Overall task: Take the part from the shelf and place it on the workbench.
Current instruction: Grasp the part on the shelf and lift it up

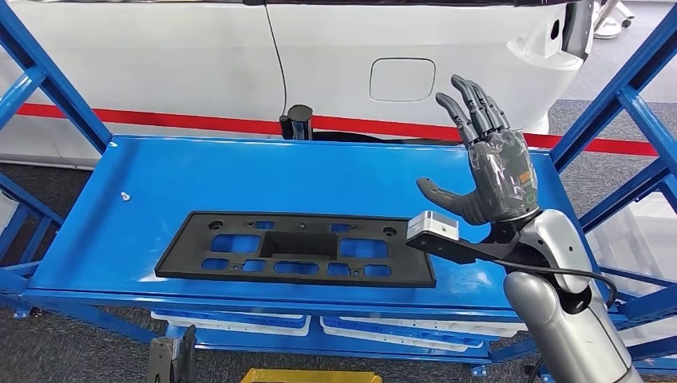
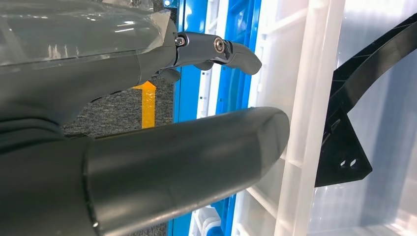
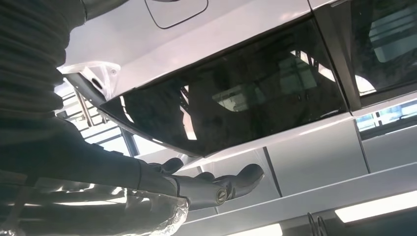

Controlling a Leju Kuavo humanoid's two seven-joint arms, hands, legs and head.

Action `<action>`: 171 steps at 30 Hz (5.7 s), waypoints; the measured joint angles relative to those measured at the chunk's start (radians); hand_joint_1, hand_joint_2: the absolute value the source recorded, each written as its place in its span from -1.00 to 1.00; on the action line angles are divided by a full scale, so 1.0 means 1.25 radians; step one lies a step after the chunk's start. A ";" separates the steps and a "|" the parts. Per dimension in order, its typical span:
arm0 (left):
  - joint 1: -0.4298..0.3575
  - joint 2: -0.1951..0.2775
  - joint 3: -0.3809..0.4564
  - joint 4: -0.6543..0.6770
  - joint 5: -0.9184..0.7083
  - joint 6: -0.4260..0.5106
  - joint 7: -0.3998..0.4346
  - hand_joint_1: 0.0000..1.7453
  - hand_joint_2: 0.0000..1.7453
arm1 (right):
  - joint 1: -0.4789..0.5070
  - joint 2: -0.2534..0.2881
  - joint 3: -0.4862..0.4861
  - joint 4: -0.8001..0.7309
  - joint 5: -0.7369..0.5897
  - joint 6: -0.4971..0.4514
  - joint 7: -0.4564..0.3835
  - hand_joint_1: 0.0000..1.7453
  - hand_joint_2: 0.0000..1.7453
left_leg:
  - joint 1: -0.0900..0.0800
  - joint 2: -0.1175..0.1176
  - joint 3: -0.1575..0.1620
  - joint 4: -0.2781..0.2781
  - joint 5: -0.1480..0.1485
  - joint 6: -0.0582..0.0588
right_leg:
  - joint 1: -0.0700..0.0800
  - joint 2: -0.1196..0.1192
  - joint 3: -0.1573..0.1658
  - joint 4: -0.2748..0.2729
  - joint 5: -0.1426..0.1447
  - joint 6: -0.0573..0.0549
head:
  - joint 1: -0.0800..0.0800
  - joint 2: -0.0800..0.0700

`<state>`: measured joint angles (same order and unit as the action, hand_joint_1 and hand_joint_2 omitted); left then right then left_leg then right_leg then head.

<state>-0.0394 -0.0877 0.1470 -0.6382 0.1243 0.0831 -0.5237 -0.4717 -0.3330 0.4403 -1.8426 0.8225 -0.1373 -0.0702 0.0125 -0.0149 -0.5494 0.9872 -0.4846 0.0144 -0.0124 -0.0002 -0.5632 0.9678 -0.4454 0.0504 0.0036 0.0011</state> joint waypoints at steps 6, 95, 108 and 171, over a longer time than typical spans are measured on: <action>0.002 -0.001 0.007 0.009 -0.008 0.022 0.000 -1.00 -1.00 | 0.030 -0.017 0.009 -0.022 -0.009 -0.004 -0.017 -1.00 1.00 | 0.000 0.000 0.000 0.000 0.000 0.000 | 0.000 0.000 0.000 0.000 0.000 0.000 | 0.000 0.000; 0.017 -0.095 0.454 -0.023 -0.308 -0.019 0.069 -1.00 -1.00 | 0.025 0.126 0.339 0.131 -0.095 0.255 0.129 -1.00 1.00 | 0.000 0.000 0.000 0.000 0.000 0.000 | 0.000 0.000 -0.001 0.002 -0.002 0.002 | 0.000 0.000; -0.003 -0.090 0.465 0.007 -0.335 -0.024 0.057 -1.00 -1.00 | 0.065 0.126 0.333 0.183 -0.028 0.177 0.140 -1.00 1.00 | 0.000 0.000 0.001 0.000 0.000 0.000 | 0.000 0.000 0.000 0.002 -0.002 0.002 | 0.000 0.000; -0.031 -0.095 0.447 0.028 -0.334 -0.061 -0.033 -1.00 -1.00 | 0.225 0.202 -0.046 0.127 0.175 -0.304 0.029 1.00 1.00 | -0.001 0.000 0.007 0.000 -0.002 -0.001 | 0.000 0.000 0.005 0.002 -0.003 0.001 | 0.000 0.000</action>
<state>-0.0777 -0.2061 0.7059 -0.6035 -0.2932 0.0073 -0.5652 -0.1902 -0.0808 0.3833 -1.6844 1.0416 -0.5171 -0.0333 0.0113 -0.0147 -0.5409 0.9869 -0.4865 0.0127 -0.0130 0.0002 -0.5571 0.9698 -0.4489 0.0519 0.0036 0.0011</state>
